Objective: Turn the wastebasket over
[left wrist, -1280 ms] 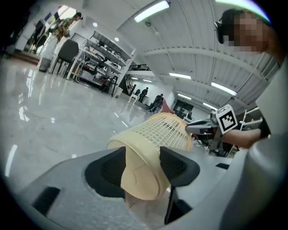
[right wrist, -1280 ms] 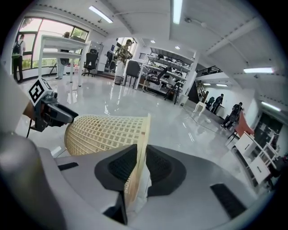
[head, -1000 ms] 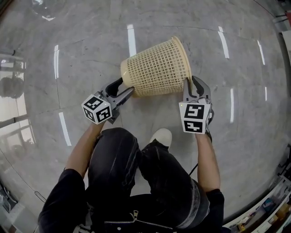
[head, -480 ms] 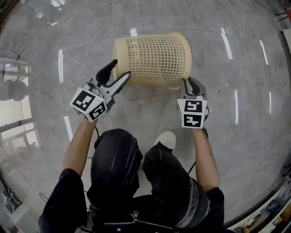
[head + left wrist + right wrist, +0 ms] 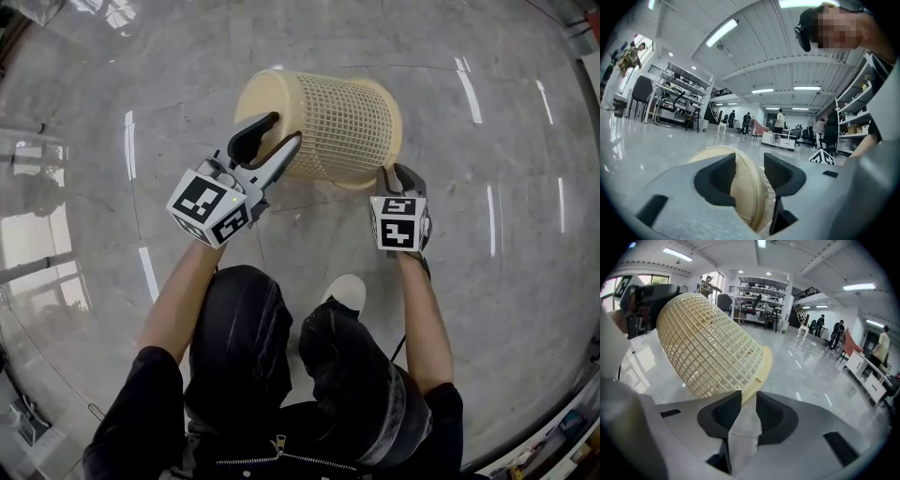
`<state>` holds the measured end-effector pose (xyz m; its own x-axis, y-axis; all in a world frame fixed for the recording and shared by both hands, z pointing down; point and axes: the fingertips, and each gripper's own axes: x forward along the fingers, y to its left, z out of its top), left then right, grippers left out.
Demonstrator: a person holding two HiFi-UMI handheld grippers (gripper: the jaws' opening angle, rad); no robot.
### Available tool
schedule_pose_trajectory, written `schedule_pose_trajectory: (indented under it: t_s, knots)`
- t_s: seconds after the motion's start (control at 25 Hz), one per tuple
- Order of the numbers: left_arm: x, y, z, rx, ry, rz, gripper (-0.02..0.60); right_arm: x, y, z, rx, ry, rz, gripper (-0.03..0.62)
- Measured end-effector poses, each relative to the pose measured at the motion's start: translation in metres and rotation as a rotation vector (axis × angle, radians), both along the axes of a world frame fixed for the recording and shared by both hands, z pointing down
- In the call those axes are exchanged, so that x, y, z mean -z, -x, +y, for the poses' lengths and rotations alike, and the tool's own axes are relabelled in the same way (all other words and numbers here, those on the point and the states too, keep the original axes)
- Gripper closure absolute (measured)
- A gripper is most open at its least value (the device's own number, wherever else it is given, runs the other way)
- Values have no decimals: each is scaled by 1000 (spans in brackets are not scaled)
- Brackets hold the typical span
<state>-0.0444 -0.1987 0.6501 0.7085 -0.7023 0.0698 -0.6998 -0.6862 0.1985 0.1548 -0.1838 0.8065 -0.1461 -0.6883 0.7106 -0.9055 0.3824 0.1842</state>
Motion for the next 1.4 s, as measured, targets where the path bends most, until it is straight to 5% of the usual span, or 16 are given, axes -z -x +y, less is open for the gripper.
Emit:
schedule_pose_trajectory:
  t_s: [0.32,0.52,0.68,0.92,1.4]
  knots:
    - [7,-40,-4,-77,20,3,393,46,-19,-1,-71,-114,-112,508]
    - [15,-71,3,-169,12,23,393,138,29,-8,89,-271,-257,509]
    - [17,-98,4,-243,53,93,393,159,56,-20,131,-210,-418,508]
    - [10,-140,14,-359,29,-4,393,146,18,-25,12,-200,-394,566]
    - [9,-178,4,-432,-9,-20,393,117,-32,-26,-111,-158,-389,566]
